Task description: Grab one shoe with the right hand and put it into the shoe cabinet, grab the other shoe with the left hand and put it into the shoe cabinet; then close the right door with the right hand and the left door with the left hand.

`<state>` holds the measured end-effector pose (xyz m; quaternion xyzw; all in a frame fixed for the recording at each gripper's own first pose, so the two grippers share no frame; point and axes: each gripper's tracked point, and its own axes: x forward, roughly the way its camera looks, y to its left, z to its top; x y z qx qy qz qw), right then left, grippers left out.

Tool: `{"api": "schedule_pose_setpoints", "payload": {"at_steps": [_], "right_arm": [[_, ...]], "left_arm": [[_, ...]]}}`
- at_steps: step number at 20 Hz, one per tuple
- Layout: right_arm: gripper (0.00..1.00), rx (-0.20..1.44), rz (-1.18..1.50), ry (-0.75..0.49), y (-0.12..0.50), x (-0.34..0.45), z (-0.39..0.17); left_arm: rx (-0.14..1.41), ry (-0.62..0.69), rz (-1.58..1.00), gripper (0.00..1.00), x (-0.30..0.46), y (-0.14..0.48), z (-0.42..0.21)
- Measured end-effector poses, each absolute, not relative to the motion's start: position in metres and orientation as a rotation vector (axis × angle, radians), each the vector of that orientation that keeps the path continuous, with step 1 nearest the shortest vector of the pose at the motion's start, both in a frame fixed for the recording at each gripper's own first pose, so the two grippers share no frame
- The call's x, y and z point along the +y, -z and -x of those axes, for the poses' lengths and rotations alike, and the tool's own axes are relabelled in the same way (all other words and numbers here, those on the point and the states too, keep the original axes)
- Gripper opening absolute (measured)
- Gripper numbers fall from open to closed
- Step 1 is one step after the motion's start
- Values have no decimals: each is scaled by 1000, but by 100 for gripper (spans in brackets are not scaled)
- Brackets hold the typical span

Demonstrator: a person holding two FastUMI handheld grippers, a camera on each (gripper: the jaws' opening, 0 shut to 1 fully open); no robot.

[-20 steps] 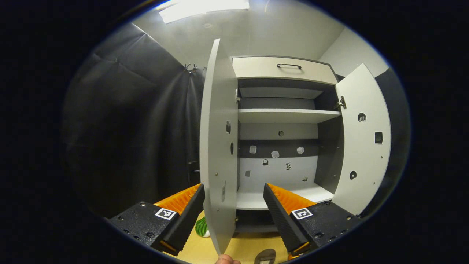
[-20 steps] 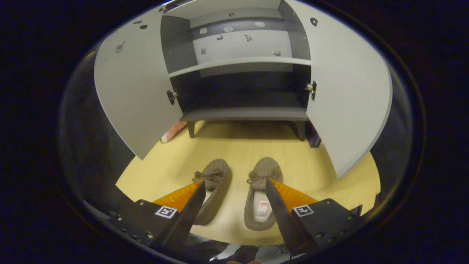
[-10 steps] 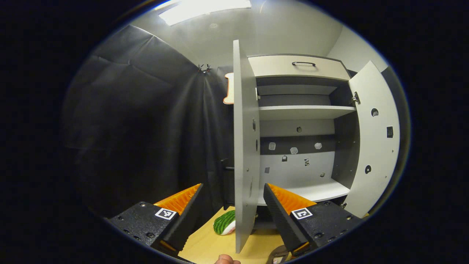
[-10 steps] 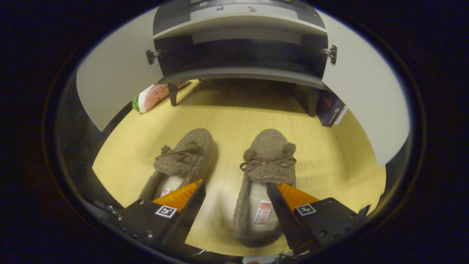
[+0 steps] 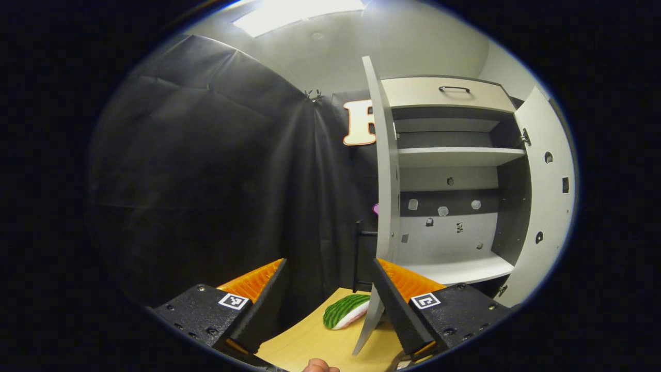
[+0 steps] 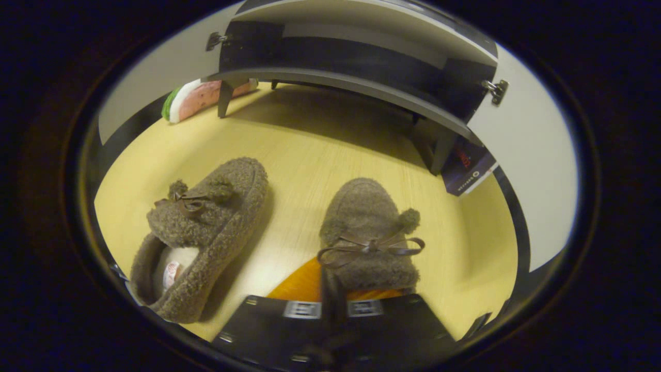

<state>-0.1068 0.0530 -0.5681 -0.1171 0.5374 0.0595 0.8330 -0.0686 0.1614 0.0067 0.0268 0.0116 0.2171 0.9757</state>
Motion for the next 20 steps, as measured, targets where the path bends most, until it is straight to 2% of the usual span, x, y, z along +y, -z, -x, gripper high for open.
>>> {"api": "schedule_pose_setpoints", "payload": {"at_steps": [1,10,14,20], "right_arm": [[2,1138,248,-125,565,53,108],[2,1004,103,-96,498,45,77],[2,831,103,-105,424,45,32],[2,527,74,-120,285,49,-78]], "left_arm": [[25,-440,-53,98,162,-5,69],[19,-401,-40,98,152,-2,60],[20,-392,-44,98,150,-1,59],[14,-419,-54,98,158,1,67]]}}
